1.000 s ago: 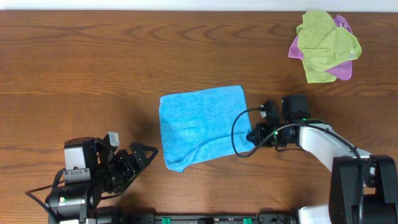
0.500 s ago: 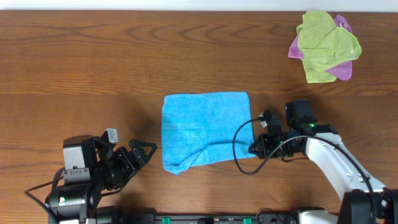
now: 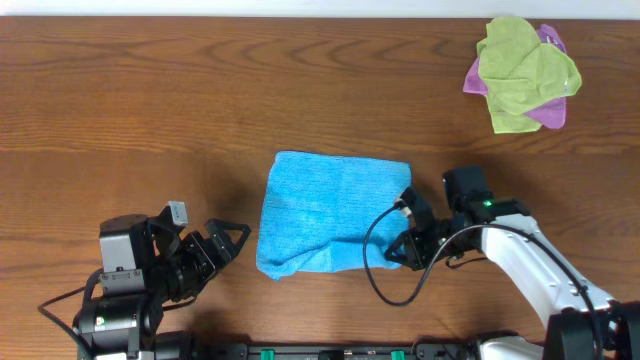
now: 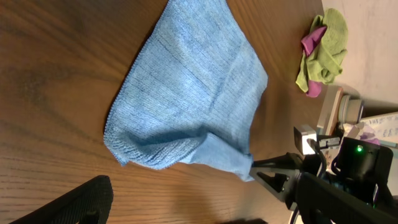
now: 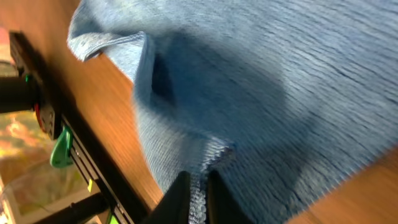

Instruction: Fold the cloth

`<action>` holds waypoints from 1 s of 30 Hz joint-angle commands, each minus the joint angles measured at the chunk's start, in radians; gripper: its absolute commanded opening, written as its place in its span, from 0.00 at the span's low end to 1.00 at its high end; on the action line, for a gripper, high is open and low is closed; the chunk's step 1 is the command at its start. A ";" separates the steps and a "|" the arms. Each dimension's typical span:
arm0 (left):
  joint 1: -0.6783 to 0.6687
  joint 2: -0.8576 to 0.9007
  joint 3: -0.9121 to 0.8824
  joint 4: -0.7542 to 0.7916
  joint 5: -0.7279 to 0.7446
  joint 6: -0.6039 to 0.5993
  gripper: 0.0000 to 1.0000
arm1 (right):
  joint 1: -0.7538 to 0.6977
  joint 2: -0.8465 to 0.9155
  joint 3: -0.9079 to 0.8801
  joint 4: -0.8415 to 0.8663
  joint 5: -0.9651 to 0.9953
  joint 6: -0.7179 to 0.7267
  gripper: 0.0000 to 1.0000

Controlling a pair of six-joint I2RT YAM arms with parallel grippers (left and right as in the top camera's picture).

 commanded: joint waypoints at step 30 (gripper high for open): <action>0.002 -0.003 -0.003 0.063 -0.034 -0.005 0.95 | 0.383 -0.308 -0.002 -0.100 0.302 0.235 0.60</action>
